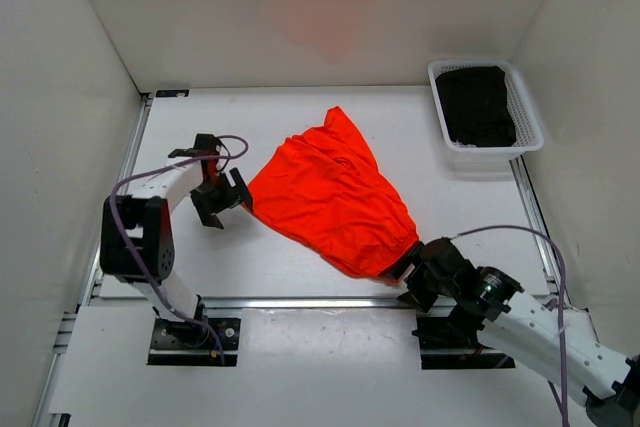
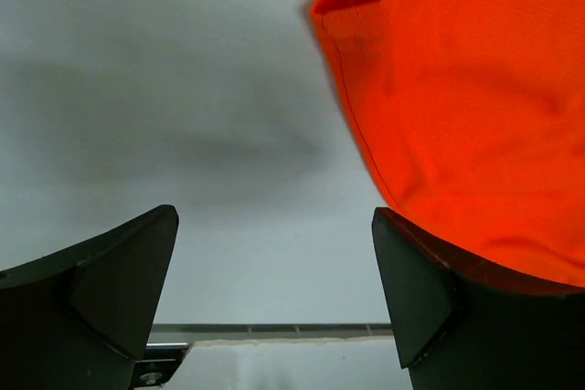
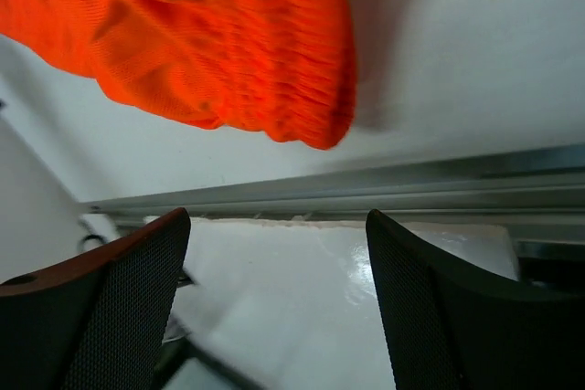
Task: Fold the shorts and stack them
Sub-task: Flatten the shorts out
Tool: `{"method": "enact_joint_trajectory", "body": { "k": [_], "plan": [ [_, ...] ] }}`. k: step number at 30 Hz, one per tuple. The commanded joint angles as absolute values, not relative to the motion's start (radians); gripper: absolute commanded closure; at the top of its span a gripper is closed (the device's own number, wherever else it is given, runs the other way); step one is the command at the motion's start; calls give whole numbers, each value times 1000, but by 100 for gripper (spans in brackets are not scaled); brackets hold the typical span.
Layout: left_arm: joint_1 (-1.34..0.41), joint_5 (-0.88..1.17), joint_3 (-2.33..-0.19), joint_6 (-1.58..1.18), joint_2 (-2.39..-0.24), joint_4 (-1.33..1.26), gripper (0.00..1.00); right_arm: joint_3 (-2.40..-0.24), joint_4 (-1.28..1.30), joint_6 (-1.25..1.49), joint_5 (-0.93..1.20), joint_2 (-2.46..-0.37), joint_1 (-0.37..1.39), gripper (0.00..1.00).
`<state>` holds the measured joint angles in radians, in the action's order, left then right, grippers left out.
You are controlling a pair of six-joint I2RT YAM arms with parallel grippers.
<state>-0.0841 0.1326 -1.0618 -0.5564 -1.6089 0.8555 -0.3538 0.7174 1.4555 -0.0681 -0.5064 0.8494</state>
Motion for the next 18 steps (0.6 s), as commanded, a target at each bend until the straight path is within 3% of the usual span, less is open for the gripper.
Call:
{"method": "enact_joint_trajectory", "body": {
  "k": [1, 6, 11, 15, 18],
  "plan": [
    [-115, 83, -1129, -565, -1664, 805, 1, -289, 649, 1759, 3, -376, 847, 18],
    [-124, 72, -1152, -565, -1772, 784, 1, -204, 597, 1853, -29, -291, 847, 21],
    [-133, 84, -1198, -574, -1827, 764, 1, -180, 525, 1853, -74, -402, 847, 28],
    [-153, 84, -1229, -583, -1865, 764, 7, -179, 480, 1844, -149, -488, 847, 34],
    [-153, 84, -1238, -583, -1875, 764, 18, -179, 471, 1844, -210, -528, 847, 40]
  ]
}}
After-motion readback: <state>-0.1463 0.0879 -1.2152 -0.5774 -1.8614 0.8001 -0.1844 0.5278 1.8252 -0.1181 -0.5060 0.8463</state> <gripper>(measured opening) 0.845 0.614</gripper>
